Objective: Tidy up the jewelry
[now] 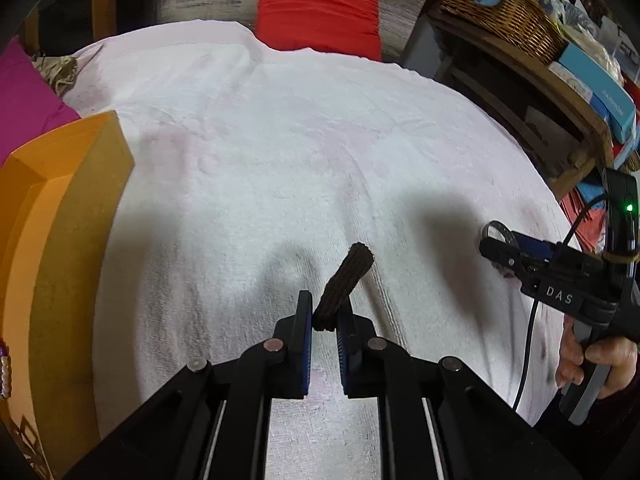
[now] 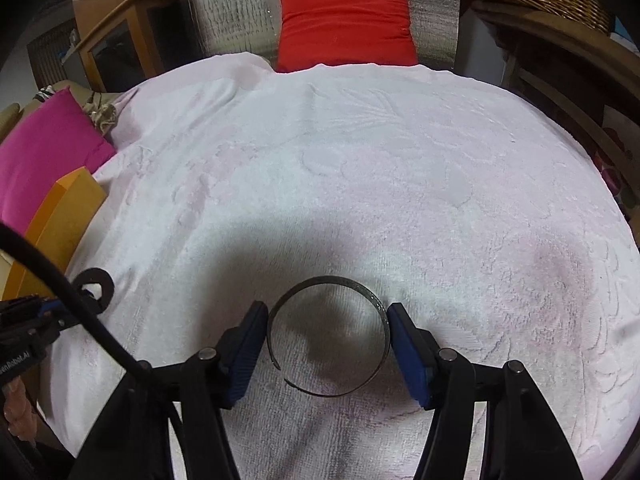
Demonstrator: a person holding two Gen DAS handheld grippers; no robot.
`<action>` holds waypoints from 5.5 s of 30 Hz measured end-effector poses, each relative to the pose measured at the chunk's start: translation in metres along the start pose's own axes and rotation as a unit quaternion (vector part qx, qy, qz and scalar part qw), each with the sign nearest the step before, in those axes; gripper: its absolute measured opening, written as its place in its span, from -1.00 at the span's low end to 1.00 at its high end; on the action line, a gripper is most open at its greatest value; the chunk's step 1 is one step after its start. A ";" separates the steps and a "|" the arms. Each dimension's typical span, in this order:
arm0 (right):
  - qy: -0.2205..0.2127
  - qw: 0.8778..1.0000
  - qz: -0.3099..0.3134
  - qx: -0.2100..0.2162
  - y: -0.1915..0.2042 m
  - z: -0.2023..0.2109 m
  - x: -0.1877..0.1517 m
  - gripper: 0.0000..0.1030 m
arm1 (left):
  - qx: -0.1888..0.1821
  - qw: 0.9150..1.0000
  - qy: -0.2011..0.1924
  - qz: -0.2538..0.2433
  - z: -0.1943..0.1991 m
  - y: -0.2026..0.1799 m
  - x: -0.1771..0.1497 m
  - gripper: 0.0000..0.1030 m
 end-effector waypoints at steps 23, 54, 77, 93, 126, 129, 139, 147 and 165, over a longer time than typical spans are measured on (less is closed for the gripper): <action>-0.028 1.000 -0.004 -0.008 0.007 0.000 0.008 0.24 | 0.114 0.992 -0.056 -0.013 0.034 0.012 0.005 -0.78; -0.109 0.993 0.033 0.038 0.062 0.028 0.018 0.24 | 0.150 0.981 -0.121 -0.009 0.121 0.021 -0.021 -0.78; -0.130 0.964 0.162 0.167 0.255 0.068 0.065 0.24 | 0.247 0.945 -0.182 0.111 0.203 0.154 -0.046 -0.78; -0.096 0.943 0.228 0.220 0.386 0.038 0.039 0.25 | 0.279 0.932 -0.148 0.180 0.185 0.234 -0.072 -0.78; -0.056 0.953 0.236 0.182 0.404 -0.025 0.029 0.25 | 0.290 0.930 -0.090 0.206 0.154 0.265 -0.082 -0.77; -0.052 0.953 0.234 0.184 0.404 -0.025 0.030 0.26 | 0.293 0.930 -0.086 0.205 0.152 0.265 -0.082 -0.77; -0.067 0.954 0.191 0.220 0.378 -0.001 0.033 0.36 | 0.321 0.919 -0.121 0.194 0.168 0.253 -0.076 0.17; -0.090 0.952 0.195 0.219 0.317 0.067 0.011 0.36 | 0.335 0.910 -0.118 0.214 0.204 0.206 -0.094 0.43; -0.141 0.947 0.192 0.217 0.256 0.235 -0.064 0.36 | 0.385 0.876 -0.238 0.164 0.367 0.071 -0.134 0.67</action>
Point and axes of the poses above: each gripper's, at about its wrist camera, not at the fingertips, and z roughly against the way its jaws point, y to its left, x to its top, the point moved 8 cm from there along -z, roughly the way its jaws point, and after that the axes turned 4 degrees about y, right-handed, at the moved point
